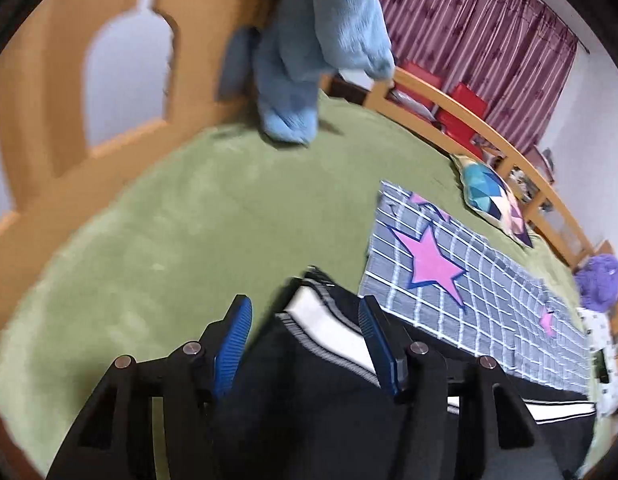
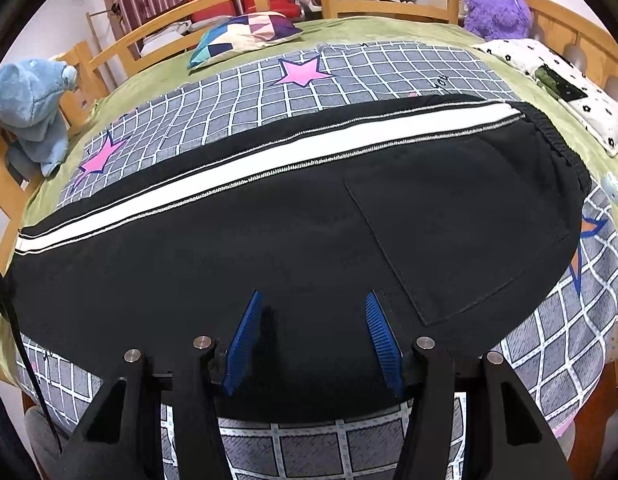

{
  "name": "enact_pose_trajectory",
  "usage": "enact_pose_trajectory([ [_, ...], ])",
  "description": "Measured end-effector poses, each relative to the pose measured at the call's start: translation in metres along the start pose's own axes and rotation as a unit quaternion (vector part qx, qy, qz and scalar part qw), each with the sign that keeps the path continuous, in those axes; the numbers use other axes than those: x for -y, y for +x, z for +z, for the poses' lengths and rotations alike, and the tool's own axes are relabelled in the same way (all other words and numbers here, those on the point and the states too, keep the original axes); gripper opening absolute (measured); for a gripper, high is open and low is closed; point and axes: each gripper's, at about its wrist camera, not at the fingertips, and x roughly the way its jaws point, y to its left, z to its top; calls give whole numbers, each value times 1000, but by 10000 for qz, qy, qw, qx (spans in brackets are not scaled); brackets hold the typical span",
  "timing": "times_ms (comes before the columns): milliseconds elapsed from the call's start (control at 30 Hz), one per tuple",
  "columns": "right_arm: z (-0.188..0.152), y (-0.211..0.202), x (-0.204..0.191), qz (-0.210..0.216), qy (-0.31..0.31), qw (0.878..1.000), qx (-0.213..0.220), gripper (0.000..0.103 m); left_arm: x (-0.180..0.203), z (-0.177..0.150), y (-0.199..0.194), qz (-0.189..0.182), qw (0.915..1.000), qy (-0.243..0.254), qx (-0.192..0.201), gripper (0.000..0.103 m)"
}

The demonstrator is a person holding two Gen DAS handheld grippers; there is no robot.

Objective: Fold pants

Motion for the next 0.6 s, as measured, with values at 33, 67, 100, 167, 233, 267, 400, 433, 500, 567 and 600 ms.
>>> enact_pose_trajectory([
  [33, 2, 0, 0, -47, -21, 10000, 8, 54, 3, -1, 9, 2, 10000, 6, -63, 54],
  [67, 3, 1, 0, -81, -27, 10000, 6, 54, 8, 1, 23, 52, 9998, 77, -154, 53],
  [100, 4, 2, 1, -121, -26, 9999, -2, 54, 12, 0, 32, 117, 9996, 172, -213, 53],
  [167, 7, 5, 2, -182, -24, 9998, -36, 54, 18, -4, 58, 372, 9979, 388, -362, 54],
  [233, 9, 9, 3, -242, -15, 9997, -75, 54, 12, -8, 81, 476, 9965, 391, -571, 41],
  [267, 9, 11, 4, -246, -12, 9996, -113, 54, 9, -9, 89, 461, 9960, 341, -686, 32],
  [400, 12, 19, 2, -285, -20, 9994, -180, 54, -2, -3, 65, -267, 9994, 190, -109, 12],
  [433, 13, 20, 2, -288, -25, 9994, -181, 54, -2, -2, 60, -336, 9991, 260, -12, 13],
  [500, 15, 22, -2, -275, -33, 9995, -169, 54, -2, -5, 72, -154, 9993, 255, -207, 16],
  [567, 16, 24, -6, -200, -70, 9996, -176, 54, -4, -13, 96, 304, 9972, 242, -634, 33],
  [600, 17, 25, -9, -164, -110, 9996, -186, 54, -6, -16, 100, 489, 9956, 173, -776, 43],
])
